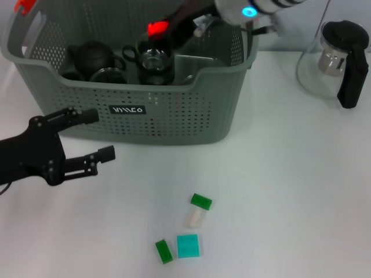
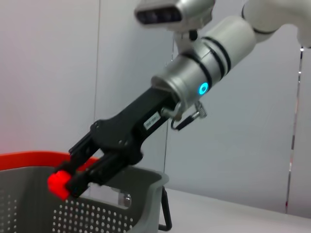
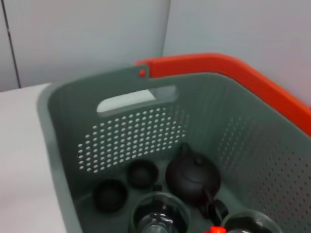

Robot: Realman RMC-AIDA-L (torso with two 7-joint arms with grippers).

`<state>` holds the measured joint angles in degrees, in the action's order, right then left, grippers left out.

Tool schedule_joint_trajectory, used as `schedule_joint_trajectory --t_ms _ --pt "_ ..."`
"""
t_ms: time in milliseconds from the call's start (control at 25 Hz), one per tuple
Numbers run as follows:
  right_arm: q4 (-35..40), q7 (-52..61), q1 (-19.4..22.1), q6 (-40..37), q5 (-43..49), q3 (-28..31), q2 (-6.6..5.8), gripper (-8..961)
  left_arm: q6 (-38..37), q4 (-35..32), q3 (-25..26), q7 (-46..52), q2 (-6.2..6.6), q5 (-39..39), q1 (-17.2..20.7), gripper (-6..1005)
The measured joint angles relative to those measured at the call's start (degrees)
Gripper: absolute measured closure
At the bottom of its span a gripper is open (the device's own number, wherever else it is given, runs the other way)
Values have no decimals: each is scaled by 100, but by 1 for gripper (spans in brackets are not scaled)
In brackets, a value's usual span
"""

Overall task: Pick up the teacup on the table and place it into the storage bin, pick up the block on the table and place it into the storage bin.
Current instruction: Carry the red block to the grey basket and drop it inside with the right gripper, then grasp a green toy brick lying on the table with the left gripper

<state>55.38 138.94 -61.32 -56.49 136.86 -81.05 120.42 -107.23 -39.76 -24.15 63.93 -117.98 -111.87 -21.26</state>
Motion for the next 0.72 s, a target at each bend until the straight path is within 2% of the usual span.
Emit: schedule_joint_trajectory --t_ms 120,240,400,520,720 --pt "-371 -66 -151 356 -42 -18 22 460 -12 15 26 118 0 67 2 154" --pt "-342 -67 -104 540 -153 -88 26 456 -26 24 70 261 3 77 4 154" --pt "260 -127 331 697 -409 -174 19 450 -75 -1 75 327 8 78 -4 153" --pt "1051 -354 886 710 -783 -259 7 210 -119 -34 76 346 13 78 -4 153" --pt "2376 -831 1942 175 -1590 -286 -6 46 -370 -378 -25 655 29 -16 -39 153"
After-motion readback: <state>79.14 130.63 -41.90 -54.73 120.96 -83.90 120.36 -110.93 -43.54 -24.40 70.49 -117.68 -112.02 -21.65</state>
